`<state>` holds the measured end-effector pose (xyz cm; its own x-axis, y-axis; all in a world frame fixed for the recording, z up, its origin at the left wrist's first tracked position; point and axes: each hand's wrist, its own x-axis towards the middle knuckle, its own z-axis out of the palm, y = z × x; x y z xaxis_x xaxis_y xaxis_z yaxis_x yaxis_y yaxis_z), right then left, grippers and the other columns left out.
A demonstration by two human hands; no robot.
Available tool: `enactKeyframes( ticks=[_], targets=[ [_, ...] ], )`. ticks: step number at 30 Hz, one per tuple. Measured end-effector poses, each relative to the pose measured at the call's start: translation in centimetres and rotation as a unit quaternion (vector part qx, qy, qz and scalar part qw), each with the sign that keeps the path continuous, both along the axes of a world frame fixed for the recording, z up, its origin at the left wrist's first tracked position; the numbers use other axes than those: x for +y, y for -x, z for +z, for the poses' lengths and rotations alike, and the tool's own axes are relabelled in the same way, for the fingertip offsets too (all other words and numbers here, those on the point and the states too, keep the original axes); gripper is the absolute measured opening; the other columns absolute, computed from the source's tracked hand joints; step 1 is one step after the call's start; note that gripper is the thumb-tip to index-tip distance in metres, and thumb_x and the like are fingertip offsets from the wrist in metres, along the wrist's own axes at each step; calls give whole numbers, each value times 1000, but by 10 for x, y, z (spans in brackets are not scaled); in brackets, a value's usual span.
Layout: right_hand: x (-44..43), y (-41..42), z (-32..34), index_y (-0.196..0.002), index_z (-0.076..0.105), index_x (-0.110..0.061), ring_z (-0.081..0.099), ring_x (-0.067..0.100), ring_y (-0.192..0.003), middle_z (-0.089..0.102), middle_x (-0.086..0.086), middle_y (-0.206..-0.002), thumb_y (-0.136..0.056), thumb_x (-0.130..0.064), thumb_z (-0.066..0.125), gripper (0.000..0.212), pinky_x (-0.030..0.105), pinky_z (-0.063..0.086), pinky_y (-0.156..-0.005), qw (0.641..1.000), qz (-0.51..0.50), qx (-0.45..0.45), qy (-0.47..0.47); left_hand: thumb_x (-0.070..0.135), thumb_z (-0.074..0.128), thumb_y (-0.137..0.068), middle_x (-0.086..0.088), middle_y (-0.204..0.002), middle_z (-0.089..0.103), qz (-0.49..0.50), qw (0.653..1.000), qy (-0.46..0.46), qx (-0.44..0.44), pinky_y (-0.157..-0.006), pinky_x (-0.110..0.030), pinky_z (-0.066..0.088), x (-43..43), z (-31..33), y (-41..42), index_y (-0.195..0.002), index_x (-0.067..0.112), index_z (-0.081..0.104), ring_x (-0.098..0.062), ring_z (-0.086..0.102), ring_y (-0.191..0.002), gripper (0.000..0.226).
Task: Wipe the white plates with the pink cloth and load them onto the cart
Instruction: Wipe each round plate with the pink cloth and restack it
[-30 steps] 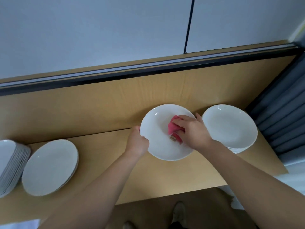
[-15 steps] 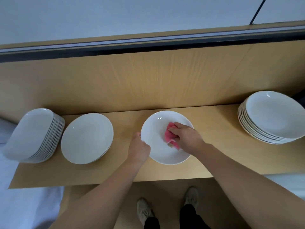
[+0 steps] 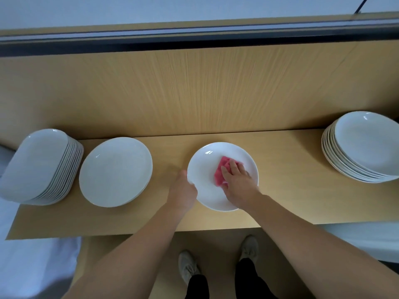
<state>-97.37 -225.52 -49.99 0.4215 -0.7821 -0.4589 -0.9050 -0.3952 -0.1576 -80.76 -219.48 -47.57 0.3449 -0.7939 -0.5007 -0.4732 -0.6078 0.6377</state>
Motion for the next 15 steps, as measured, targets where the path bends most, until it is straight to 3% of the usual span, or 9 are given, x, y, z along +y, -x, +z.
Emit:
enactKeyframes(
  ticks=[3, 5, 8, 10, 15],
  targets=[
    [-2, -3, -8, -156, 4, -18, -6, 38, -147, -12, 11, -162, -102, -34, 37, 64, 43, 8, -120, 1000, -11, 2, -1, 14, 52, -88, 1, -87, 61, -56, 998, -5, -29, -62, -36, 54, -3, 13, -4, -96, 22, 52, -27, 64, -81, 12],
    [-7, -6, -9, -156, 3, -19, -9, 36, -148, -16, 9, -161, -102, -30, 41, 67, 41, 10, -119, 1000, -24, -14, -10, 9, 52, -90, 3, -81, 58, -57, 998, 5, 8, -72, -43, 59, -2, 21, -3, -81, 31, 45, -29, 66, -83, 25],
    [-14, -13, -7, -156, 6, -17, -11, 32, -148, -17, 8, -161, -100, -26, 47, 69, 40, 17, -118, 998, -34, -52, -16, 12, 51, -94, 10, -85, 54, -28, 999, 15, 36, -73, -41, 60, -1, 9, -6, -106, 25, 47, -22, 64, -84, 18],
    [-18, -20, -7, -156, 7, -16, -11, 30, -149, -16, 8, -161, -100, -25, 47, 69, 39, 22, -116, 996, -43, -80, -17, 12, 50, -95, 12, -90, 53, -19, 999, 12, 45, -71, -37, 61, 0, 1, -8, -123, 21, 47, -19, 63, -86, 30],
    [-21, -46, -6, -156, 9, -16, -12, 25, -149, -15, 7, -162, -103, -28, 41, 63, 39, 28, -112, 985, -76, -151, -29, 9, 47, -99, 9, -99, 56, 0, 995, 15, 102, -65, -27, 59, 1, -4, -15, -131, 19, 47, -16, 64, -89, 34]
  ],
)
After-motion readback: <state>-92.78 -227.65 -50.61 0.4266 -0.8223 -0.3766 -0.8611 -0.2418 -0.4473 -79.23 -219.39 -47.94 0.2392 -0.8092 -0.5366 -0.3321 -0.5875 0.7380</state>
